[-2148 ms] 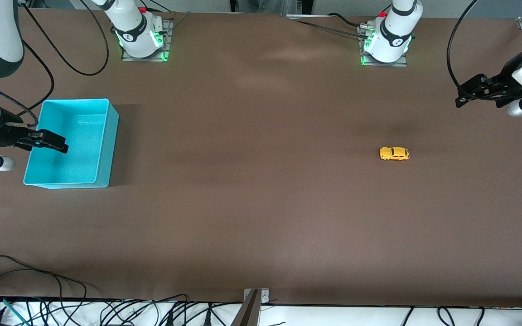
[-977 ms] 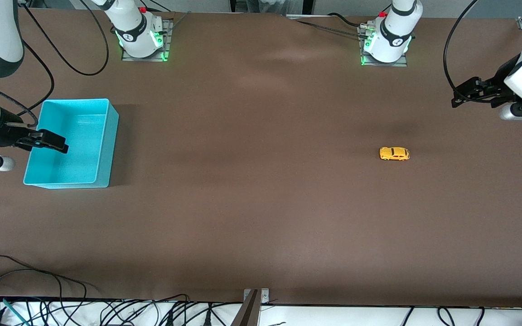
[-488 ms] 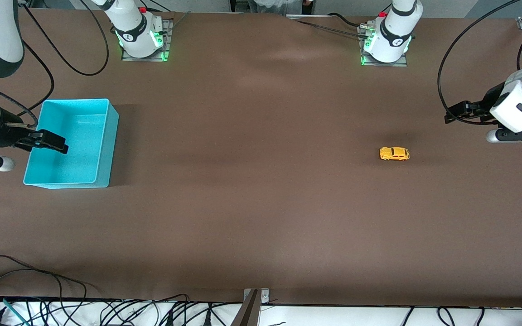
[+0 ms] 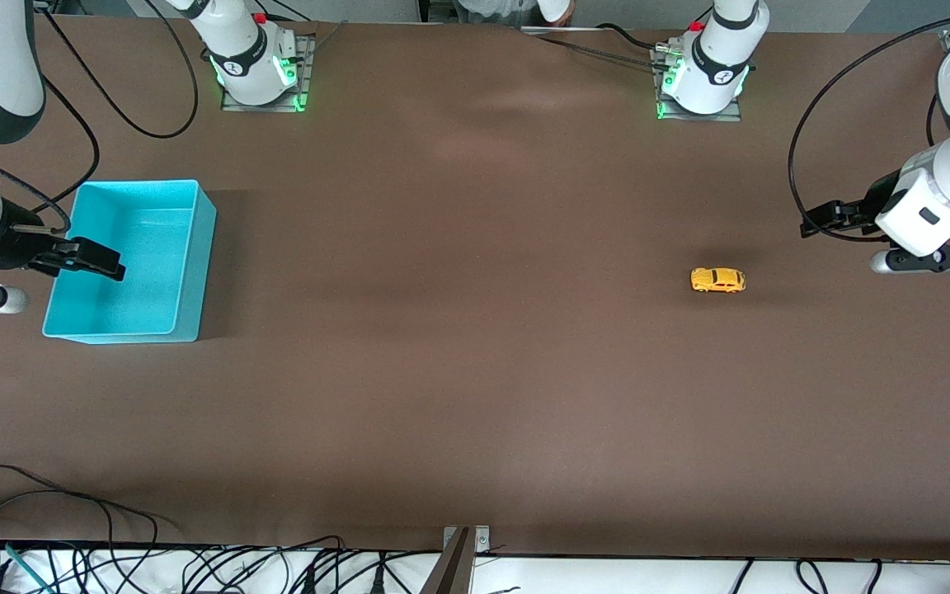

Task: Wind up and store yellow beetle car
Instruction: 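Move the left gripper down over the yellow beetle car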

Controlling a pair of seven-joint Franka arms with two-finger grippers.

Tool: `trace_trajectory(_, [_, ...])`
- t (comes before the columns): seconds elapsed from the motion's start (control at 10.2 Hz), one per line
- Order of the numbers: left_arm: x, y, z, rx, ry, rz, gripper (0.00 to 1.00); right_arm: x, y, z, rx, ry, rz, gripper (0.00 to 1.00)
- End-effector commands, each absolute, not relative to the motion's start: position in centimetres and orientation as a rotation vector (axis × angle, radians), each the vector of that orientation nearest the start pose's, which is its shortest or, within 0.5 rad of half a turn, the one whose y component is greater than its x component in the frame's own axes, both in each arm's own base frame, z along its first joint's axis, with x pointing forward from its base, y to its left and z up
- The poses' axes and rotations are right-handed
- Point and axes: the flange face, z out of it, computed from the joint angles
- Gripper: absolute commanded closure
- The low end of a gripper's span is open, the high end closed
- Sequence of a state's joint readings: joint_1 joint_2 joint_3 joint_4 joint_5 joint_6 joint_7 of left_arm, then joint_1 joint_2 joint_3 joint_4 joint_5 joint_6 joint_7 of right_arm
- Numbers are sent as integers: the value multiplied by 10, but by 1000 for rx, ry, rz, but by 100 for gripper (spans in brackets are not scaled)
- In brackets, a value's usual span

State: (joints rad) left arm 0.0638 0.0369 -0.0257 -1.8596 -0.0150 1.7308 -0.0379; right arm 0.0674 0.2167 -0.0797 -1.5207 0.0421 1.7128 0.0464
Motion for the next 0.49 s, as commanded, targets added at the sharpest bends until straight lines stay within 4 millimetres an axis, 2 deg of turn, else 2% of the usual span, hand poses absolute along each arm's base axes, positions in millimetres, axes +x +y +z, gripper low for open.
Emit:
trace_trajectory(0.0, [546,26,461,-3162,-111,201,0,626,1,535,-3096,110,29,0])
trace_trajectory(0.39, [536,26,409,-3163,-115,135,0,625,1,538,-3094,110,22,0])
